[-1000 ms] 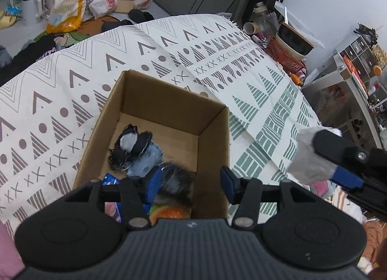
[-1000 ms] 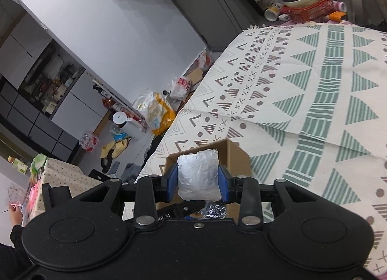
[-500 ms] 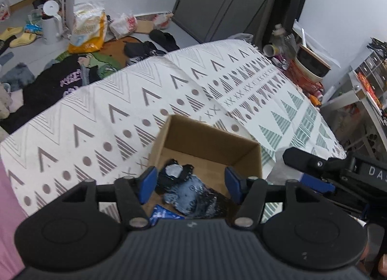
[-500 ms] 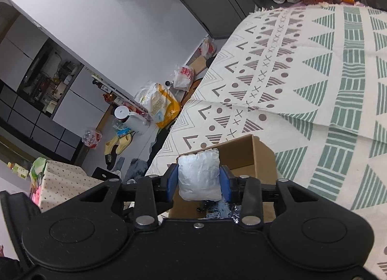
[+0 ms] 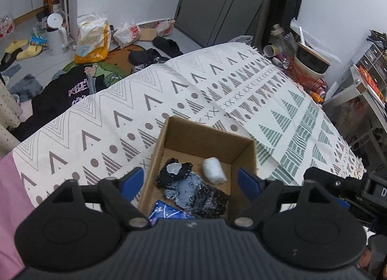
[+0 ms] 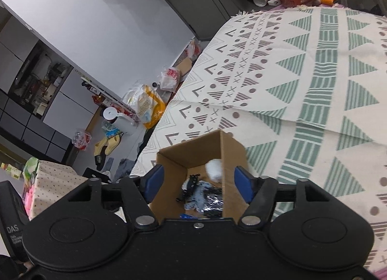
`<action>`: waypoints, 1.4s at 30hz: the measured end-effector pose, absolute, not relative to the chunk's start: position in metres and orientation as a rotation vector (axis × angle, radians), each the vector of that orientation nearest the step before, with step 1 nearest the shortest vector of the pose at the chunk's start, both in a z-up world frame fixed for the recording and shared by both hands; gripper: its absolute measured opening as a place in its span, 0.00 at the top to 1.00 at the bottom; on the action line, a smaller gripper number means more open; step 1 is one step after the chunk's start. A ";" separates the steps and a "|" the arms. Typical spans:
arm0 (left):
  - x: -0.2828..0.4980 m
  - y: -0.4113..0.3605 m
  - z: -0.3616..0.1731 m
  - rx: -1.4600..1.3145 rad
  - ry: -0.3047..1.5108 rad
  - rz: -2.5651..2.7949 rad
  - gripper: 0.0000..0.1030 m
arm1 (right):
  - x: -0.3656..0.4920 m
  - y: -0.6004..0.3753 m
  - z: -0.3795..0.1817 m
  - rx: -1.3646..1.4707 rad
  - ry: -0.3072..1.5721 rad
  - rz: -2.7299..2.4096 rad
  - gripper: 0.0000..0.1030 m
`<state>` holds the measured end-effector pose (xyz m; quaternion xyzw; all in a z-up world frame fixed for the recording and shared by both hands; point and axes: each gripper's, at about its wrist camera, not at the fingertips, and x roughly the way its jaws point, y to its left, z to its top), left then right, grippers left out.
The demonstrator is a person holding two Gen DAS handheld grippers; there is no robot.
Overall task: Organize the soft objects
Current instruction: 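Move both tools from the box toward the grey plush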
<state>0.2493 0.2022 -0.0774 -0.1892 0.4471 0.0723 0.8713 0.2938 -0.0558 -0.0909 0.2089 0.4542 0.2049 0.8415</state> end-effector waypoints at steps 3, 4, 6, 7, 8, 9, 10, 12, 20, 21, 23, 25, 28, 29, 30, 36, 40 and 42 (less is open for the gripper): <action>0.248 0.193 -0.073 -0.375 0.931 0.152 0.10 | 0.289 -0.069 -0.089 0.440 0.942 0.415 0.26; 0.247 0.189 -0.072 -0.364 0.930 0.158 0.08 | 0.287 -0.074 -0.088 0.443 0.938 0.412 0.26; 0.247 0.183 -0.069 -0.351 0.926 0.155 0.06 | 0.284 -0.082 -0.088 0.450 0.930 0.407 0.21; 0.247 0.179 -0.067 -0.351 0.922 0.151 0.05 | 0.282 -0.087 -0.087 0.450 0.920 0.405 0.20; 0.246 0.175 -0.065 -0.351 0.918 0.151 0.01 | 0.280 -0.091 -0.085 0.446 0.906 0.405 0.18; 0.245 0.172 -0.063 -0.353 0.912 0.153 0.00 | 0.277 -0.094 -0.083 0.436 0.883 0.405 0.16; 0.245 0.168 -0.061 -0.354 0.903 0.154 0.00 | 0.274 -0.098 -0.080 0.422 0.855 0.405 0.14; 0.244 0.161 -0.058 -0.357 0.890 0.154 0.00 | 0.269 -0.104 -0.075 0.404 0.808 0.402 0.03; 0.245 0.123 -0.049 -0.373 0.836 0.121 0.00 | 0.265 -0.146 -0.069 0.403 0.762 0.393 0.00; 0.246 0.117 -0.048 -0.367 0.834 0.119 0.00 | 0.265 -0.153 -0.070 0.403 0.759 0.387 0.00; 0.246 0.107 -0.047 -0.356 0.822 0.121 0.00 | 0.262 -0.163 -0.071 0.393 0.747 0.375 0.00; 0.248 0.097 -0.047 -0.357 0.815 0.105 0.00 | 0.260 -0.172 -0.073 0.376 0.734 0.361 0.00; 0.251 0.080 -0.049 -0.345 0.823 0.094 0.00 | 0.260 -0.188 -0.076 0.367 0.722 0.338 0.00; 0.252 0.075 -0.050 -0.339 0.826 0.088 0.00 | 0.260 -0.194 -0.077 0.372 0.720 0.332 0.00; 0.253 0.069 -0.051 -0.330 0.833 0.082 0.00 | 0.261 -0.201 -0.079 0.380 0.719 0.327 0.00; 0.261 0.033 -0.057 -0.289 0.862 0.037 0.00 | 0.265 -0.241 -0.088 0.430 0.714 0.286 0.00; 0.269 0.007 -0.059 -0.253 0.871 0.004 0.00 | 0.267 -0.264 -0.094 0.444 0.706 0.255 0.00; 0.273 -0.007 -0.061 -0.234 0.873 -0.005 0.00 | 0.267 -0.275 -0.095 0.445 0.697 0.239 0.00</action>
